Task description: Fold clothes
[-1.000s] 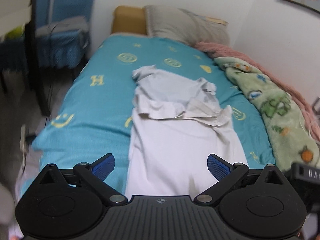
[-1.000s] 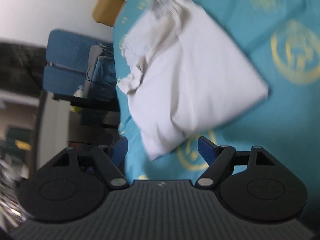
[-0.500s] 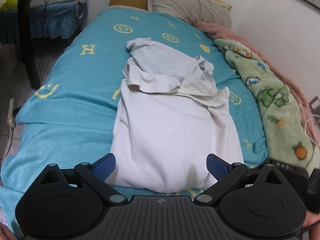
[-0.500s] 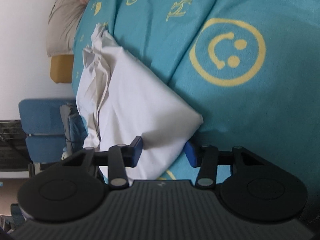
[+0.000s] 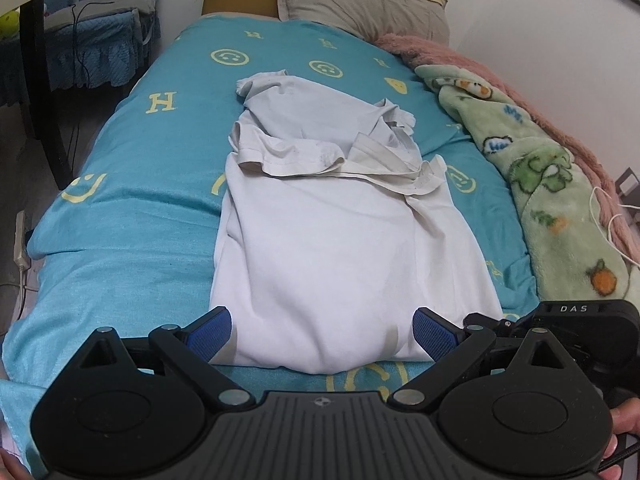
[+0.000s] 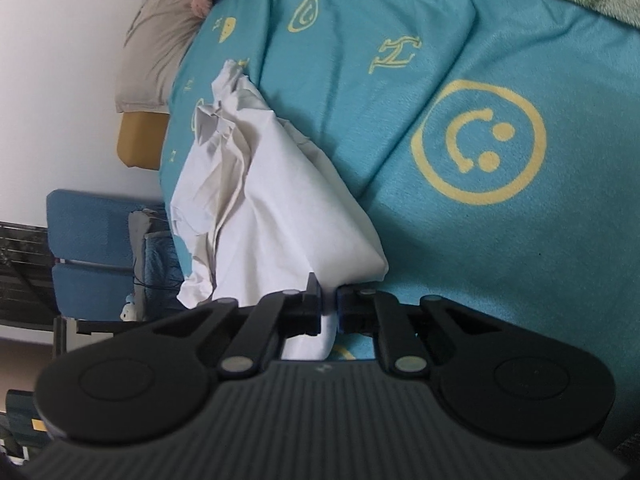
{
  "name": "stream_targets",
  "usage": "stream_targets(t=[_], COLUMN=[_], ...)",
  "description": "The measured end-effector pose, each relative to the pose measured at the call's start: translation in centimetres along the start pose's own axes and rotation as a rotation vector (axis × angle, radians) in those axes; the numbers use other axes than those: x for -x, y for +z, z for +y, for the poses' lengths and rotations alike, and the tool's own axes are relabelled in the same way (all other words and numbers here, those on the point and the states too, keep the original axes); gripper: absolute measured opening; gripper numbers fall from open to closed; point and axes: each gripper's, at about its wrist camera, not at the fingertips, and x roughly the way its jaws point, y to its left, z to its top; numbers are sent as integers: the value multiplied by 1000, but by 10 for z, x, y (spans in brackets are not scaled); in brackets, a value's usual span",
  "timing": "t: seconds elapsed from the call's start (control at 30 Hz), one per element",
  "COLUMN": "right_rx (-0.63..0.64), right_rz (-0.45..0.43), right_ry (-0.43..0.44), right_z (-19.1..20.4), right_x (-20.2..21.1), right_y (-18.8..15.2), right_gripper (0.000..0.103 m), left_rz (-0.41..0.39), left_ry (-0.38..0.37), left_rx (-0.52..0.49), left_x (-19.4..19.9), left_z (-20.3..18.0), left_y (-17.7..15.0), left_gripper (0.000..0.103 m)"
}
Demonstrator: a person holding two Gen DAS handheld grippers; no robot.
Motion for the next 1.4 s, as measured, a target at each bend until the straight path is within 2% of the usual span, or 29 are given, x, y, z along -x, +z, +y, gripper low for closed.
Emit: stream_targets(t=[0.03, 0.17, 0.27, 0.33, 0.37, 0.47, 0.63, 0.73, 0.8, 0.83, 0.9, 1.0, 1.1, 1.23, 1.4], right_rx=[6, 28, 35, 36, 34, 24, 15, 9, 13, 15, 17, 17, 28, 66, 114], right_rz=[-4, -20, -38, -52, -58, -75, -98, -103, -105, -106, -114, -129, -139, -153, -198], right_ry=[1, 16, 43, 63, 74, 100, 125, 129, 129, 129, 125, 118, 117, 119, 154], right_z=[1, 7, 11, 13, 14, 14, 14, 15, 14, 13, 13, 12, 13, 18, 28], right_x=[1, 4, 8, 11, 12, 17, 23, 22, 23, 23, 24, 24, 24, 27, 47], right_y=[0, 0, 0, 0, 1, 4, 8, 10, 10, 10, 10, 12, 12, 9, 2], right_gripper=[9, 9, 9, 9, 8, 8, 8, 8, 8, 8, 8, 8, 7, 7, 7], left_rz=[1, 89, 214, 297, 324, 316, 196, 114, 77, 59, 23, -35, -103, -187, -267], left_ry=[-11, -270, -521, -626, -648, -610, -525, -468, -452, -445, -431, -414, -406, -404, -433], left_rx=[-2, 158, 383, 490, 524, 581, 716, 809, 822, 826, 835, 840, 813, 741, 668], left_x=[0, -8, -34, -58, -68, -88, -91, -84, -80, -78, -74, -67, -56, -37, 4], left_z=[-1, 7, 17, 17, 16, 19, 54, 77, 81, 83, 86, 89, 89, 86, 78], left_y=[-1, -6, -18, -28, -32, -35, -30, -32, -32, -33, -33, -33, -29, -14, -10], left_gripper=[99, 99, 99, 99, 98, 96, 89, 77, 58, 53, 35, 13, 7, 6, 4])
